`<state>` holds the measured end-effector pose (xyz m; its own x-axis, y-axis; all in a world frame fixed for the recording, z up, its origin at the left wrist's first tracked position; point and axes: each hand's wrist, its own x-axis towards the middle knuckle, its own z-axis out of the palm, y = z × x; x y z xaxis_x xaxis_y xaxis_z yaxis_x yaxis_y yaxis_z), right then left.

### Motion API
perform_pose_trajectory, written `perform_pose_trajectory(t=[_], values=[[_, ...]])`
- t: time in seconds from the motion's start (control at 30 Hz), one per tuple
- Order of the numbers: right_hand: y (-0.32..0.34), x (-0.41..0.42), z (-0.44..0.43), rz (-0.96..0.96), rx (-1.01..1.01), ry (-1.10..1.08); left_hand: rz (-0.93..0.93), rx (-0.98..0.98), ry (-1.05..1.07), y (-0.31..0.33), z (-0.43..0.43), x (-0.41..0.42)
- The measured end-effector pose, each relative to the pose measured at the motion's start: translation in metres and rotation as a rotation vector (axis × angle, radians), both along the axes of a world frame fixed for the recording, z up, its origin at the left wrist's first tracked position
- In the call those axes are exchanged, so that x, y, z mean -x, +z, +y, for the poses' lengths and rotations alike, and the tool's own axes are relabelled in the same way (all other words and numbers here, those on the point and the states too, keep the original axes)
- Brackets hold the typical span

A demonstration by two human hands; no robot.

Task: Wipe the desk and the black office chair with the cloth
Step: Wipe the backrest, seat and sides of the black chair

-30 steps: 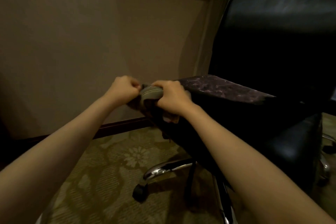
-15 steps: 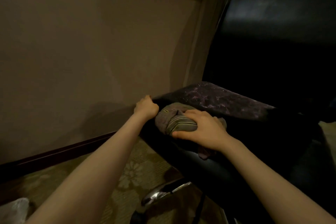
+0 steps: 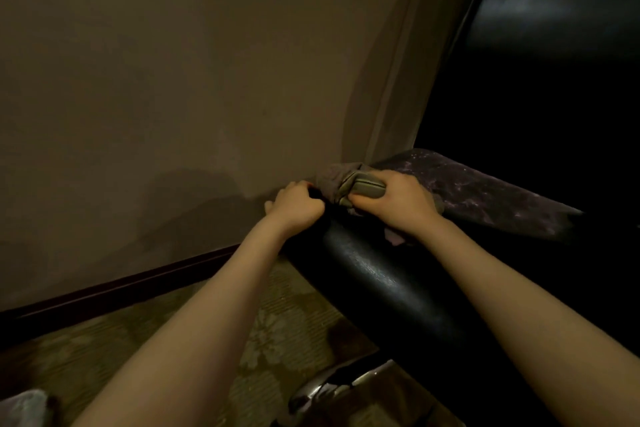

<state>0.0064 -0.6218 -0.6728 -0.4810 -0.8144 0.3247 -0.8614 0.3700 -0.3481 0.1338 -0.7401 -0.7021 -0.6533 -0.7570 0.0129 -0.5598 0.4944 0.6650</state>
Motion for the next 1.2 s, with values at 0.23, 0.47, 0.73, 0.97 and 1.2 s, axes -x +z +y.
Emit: perform_pose_trajectory(t=[0.23,0.47,0.73,0.97,1.2], values=[[0.000,0.040,-0.084,0.033,-0.088,-0.171,-0.003,0.056,0.026,-0.001,0.006,-0.004],[0.000,0.037,-0.089,-0.028,-0.057,-0.174,-0.022,0.081,0.016,-0.006,0.017,-0.004],[-0.001,-0.007,-0.042,-0.119,0.066,0.045,-0.117,0.081,0.048,0.009,0.031,-0.011],[-0.003,0.047,-0.051,-0.078,0.021,-0.132,-0.202,0.123,-0.012,0.011,0.036,-0.021],[-0.003,0.091,-0.083,-0.015,-0.053,-0.427,-0.309,0.118,0.031,0.022,0.038,-0.008]])
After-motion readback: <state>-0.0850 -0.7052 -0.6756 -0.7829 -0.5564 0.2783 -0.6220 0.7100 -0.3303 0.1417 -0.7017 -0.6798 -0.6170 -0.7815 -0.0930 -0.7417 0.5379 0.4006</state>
